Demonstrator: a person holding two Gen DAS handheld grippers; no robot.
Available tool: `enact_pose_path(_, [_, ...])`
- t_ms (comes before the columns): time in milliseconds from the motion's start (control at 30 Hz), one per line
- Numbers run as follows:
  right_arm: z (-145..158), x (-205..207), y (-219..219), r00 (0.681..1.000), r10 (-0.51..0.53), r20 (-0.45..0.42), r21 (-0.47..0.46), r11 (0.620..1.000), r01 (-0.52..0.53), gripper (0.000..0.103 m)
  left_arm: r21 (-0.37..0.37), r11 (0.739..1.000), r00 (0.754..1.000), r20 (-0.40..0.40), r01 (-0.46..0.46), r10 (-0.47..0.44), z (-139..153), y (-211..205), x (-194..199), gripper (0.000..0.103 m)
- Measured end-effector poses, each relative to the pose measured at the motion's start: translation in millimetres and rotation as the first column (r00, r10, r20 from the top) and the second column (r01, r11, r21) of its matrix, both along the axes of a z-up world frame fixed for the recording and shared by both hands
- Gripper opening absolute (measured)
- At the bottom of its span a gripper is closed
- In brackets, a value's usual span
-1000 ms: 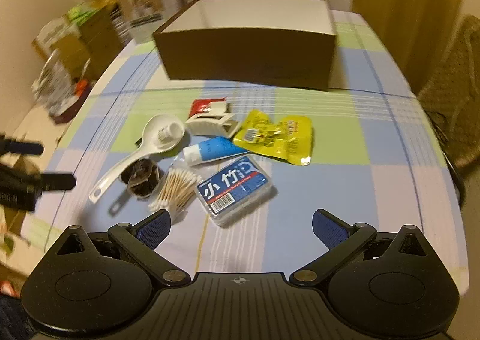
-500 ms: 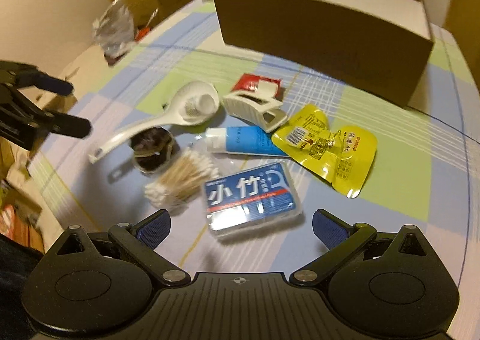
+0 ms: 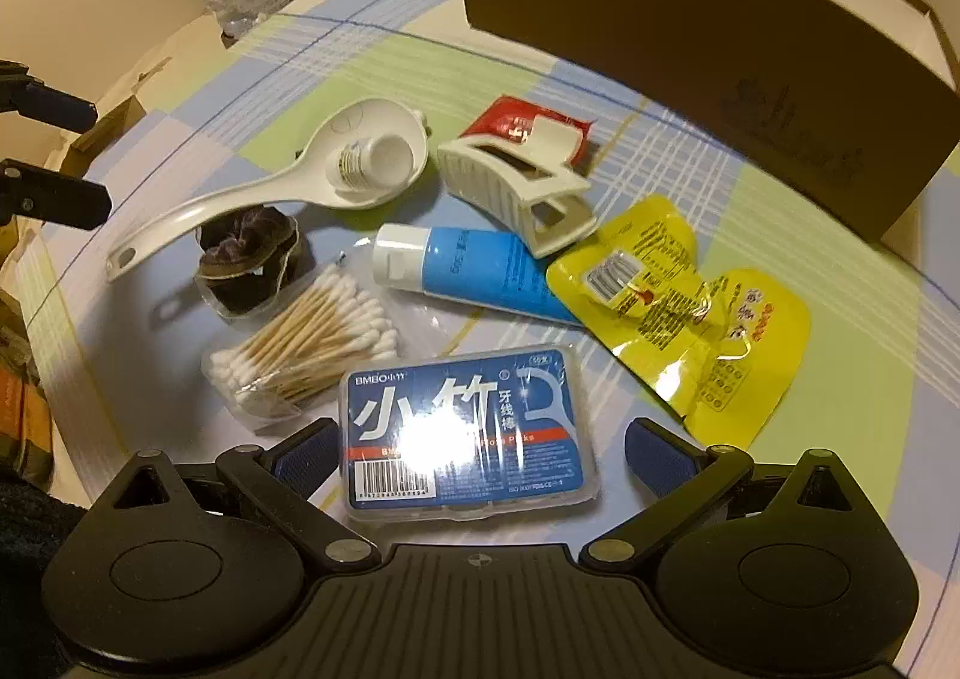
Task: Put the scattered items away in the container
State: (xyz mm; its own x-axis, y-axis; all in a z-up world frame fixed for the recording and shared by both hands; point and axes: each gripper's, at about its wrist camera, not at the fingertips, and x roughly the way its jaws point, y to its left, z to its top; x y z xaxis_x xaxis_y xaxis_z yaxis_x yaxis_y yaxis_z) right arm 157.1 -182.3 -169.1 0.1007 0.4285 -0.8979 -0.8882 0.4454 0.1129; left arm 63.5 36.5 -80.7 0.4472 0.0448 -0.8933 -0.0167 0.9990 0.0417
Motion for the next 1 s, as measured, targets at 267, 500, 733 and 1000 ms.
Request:
enact_pose_path(267, [-1.2, 0.1, -10.4, 1.0, -0.02, -0.002, 0.008, 1.0, 0.02, 0.089, 0.011, 1.0, 0.999, 0.023, 0.028, -0.029, -8.6, 8.2, 4.4, 0.099])
enact_pose_path(500, [11.4, 5.2, -40.6, 0.991, -0.13, -0.019, 0.031, 0.991, 0.131, 0.089, 0.02, 0.99, 0.989, 0.04, 0.142, -0.143, -18.6, 0.8, 17.1, 0.086])
enact_pose_path(733, [22.6, 6.5, -70.3, 0.969, -0.243, -0.043, 0.041, 0.969, 0.245, 0.089, 0.015, 0.916, 0.912, 0.086, 0.4, -0.4, -26.1, -21.2, 46.8, 0.07])
enact_pose_path(1000, [30.5, 11.7, -100.2, 0.937, -0.346, -0.049, 0.045, 0.937, 0.348, 0.089, 0.04, 0.795, 0.794, 0.04, 0.605, -0.607, -42.9, -41.5, 91.8, 0.039])
